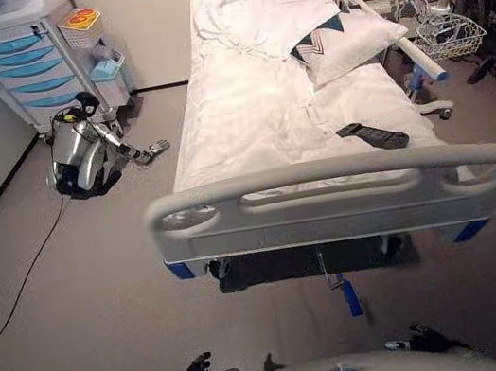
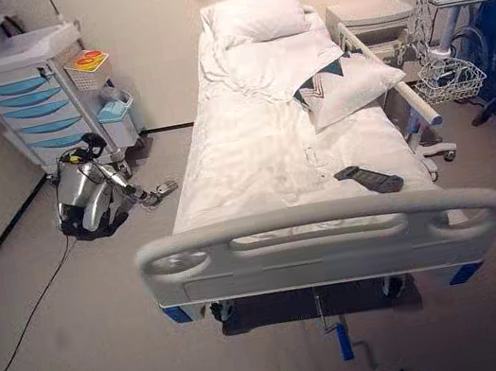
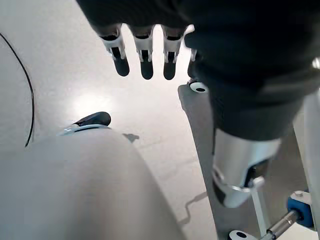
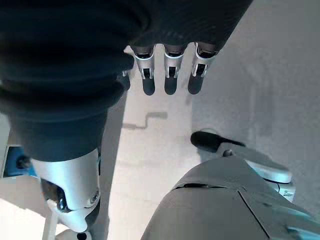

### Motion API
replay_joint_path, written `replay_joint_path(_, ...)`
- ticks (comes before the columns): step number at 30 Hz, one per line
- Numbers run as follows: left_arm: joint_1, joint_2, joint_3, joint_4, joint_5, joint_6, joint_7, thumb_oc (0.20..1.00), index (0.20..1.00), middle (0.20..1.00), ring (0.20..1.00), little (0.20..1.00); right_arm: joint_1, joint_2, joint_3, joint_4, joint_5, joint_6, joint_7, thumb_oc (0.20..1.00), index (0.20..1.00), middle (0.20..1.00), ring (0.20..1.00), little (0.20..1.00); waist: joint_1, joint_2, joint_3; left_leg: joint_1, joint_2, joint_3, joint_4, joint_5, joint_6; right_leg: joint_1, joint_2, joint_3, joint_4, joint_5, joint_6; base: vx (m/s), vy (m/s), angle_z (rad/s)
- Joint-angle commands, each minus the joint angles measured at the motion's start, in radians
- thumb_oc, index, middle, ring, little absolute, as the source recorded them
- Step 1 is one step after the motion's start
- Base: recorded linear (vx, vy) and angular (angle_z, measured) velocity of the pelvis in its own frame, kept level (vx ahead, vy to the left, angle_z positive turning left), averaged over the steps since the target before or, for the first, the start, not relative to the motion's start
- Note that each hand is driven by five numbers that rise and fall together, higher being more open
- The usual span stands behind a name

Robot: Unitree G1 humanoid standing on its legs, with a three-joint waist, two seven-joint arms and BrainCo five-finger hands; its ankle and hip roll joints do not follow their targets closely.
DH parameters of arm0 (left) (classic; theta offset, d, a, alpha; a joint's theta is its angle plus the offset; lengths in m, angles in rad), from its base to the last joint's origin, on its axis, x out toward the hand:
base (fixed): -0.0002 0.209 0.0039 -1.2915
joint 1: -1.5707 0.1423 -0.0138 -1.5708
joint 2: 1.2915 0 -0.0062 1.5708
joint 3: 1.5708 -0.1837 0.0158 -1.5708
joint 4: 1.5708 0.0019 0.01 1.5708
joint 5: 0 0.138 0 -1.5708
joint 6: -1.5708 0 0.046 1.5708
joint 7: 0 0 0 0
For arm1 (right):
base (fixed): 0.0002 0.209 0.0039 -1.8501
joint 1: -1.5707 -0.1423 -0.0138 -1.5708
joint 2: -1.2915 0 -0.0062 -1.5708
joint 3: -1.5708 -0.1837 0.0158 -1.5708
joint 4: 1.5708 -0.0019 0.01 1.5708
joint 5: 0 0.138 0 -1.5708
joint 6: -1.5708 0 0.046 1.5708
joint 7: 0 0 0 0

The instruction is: Raise the hospital bed

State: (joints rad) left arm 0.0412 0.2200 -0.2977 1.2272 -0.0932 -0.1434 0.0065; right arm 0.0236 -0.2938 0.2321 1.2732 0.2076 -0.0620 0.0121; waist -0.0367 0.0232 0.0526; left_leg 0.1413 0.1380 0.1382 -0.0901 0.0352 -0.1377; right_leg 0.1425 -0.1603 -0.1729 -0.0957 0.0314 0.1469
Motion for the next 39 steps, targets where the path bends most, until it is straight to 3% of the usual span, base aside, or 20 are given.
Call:
replay_joint_path(1, -0.073, 0.004, -0.004, 0.011, -0.018, -0.029, -0.009, 1.000, 1.000, 1.000, 1.000, 1.000, -0.076, 0.009, 0.016, 0.033, -0.011, -0.020, -0.003, 1.000, 1.000, 1.000, 1.000, 1.000, 0.023, -0.043, 0.030, 0.046, 0.006, -0.018, 0.003, -0.045, 0.014, 0.002, -0.051, -0.005, 0.008, 0.027, 0.055, -0.20, 0.560, -0.05)
replay_joint_path(5, -0.072, 0.003, 0.015, -0.002, -0.066, -0.033, -0.010, 1.000, 1.000, 1.000, 1.000, 1.000, -0.079, 0.011, -0.005, 0.036, 0.028, -0.023, -0.004, 1.000, 1.000, 1.000, 1.000, 1.000, 0.024, -0.044, 0.037, 0.040, 0.009, -0.022, 0.003, -0.040, 0.013, 0.000, -0.047, -0.008, 0.008, 0.027, 0.054, 0.00, 0.000, 0.00)
replay_joint_path(9, -0.103, 0.021, 0.025, -0.136, -0.148, -0.052, 0.036, 1.000, 1.000, 1.000, 1.000, 1.000, -0.132, 0.006, -0.017, 0.014, 0.083, -0.027, -0.029, 1.000, 1.000, 1.000, 1.000, 1.000, 0.032, -0.044, 0.083, -0.005, 0.010, -0.037, 0.003, -0.018, 0.011, -0.036, -0.049, -0.008, 0.008, 0.042, 0.050, -0.10, -0.026, 0.01)
replay_joint_path(13, -0.118, 0.080, 0.009, -0.432, -0.281, -0.085, 0.039, 1.000, 1.000, 1.000, 1.000, 1.000, -0.175, -0.009, 0.000, -0.167, 0.173, -0.039, -0.045, 1.000, 1.000, 1.000, 1.000, 1.000, 0.033, -0.039, 0.171, -0.099, 0.016, -0.061, 0.044, 0.006, 0.006, -0.119, -0.051, -0.009, 0.055, 0.049, 0.043, -0.19, -0.027, 0.04)
replay_joint_path(17, -0.168, 0.140, -0.003, -0.675, -0.321, -0.103, 0.063, 1.000, 1.000, 1.000, 1.000, 1.000, -0.243, -0.036, 0.042, -0.301, 0.189, -0.036, -0.067, 1.000, 1.000, 1.000, 1.000, 1.000, 0.032, -0.034, 0.267, -0.233, 0.018, -0.076, 0.124, 0.013, 0.002, -0.251, -0.057, 0.005, 0.128, 0.053, 0.037, -0.24, -0.016, 0.08)
replay_joint_path(21, -0.237, 0.179, -0.040, -0.874, -0.329, -0.108, 0.068, 1.000, 1.000, 1.000, 1.000, 1.000, -0.341, -0.037, 0.065, -0.310, 0.219, -0.035, -0.104, 1.000, 1.000, 1.000, 1.000, 1.000, 0.038, -0.020, 0.333, -0.354, 0.020, -0.090, 0.171, 0.022, 0.002, -0.382, -0.059, 0.023, 0.187, 0.052, 0.035, -0.18, -0.007, -0.01)
replay_joint_path(26, -0.333, 0.203, -0.114, -0.906, -0.280, -0.101, 0.080, 1.000, 1.000, 1.000, 1.000, 1.000, -0.440, -0.032, 0.098, -0.304, 0.238, -0.035, -0.128, 1.000, 1.000, 1.000, 1.000, 1.000, 0.036, -0.017, 0.396, -0.458, 0.019, -0.084, 0.208, 0.036, -0.001, -0.506, -0.055, 0.041, 0.233, 0.057, 0.034, -0.11, 0.013, -0.01)
replay_joint_path(32, -0.361, 0.220, -0.089, -1.042, -0.303, -0.115, 0.120, 1.000, 1.000, 1.000, 1.000, 1.000, -0.488, -0.039, 0.103, -0.423, 0.281, -0.051, -0.162, 1.000, 1.000, 1.000, 1.000, 1.000, 0.035, -0.029, 0.467, -0.569, 0.022, -0.085, 0.246, 0.043, 0.001, -0.636, -0.062, 0.057, 0.293, 0.065, 0.035, -0.08, -0.004, -0.06)
replay_joint_path(39, -0.407, 0.238, -0.074, -1.168, -0.299, -0.125, 0.172, 1.000, 1.000, 1.000, 1.000, 1.000, -0.534, -0.043, 0.102, -0.485, 0.353, -0.067, -0.202, 1.000, 1.000, 1.000, 1.000, 1.000, 0.026, -0.036, 0.467, -0.753, 0.020, -0.097, 0.325, 0.033, 0.002, -0.797, -0.066, 0.064, 0.334, 0.069, 0.027, -0.03, -0.012, 0.07)
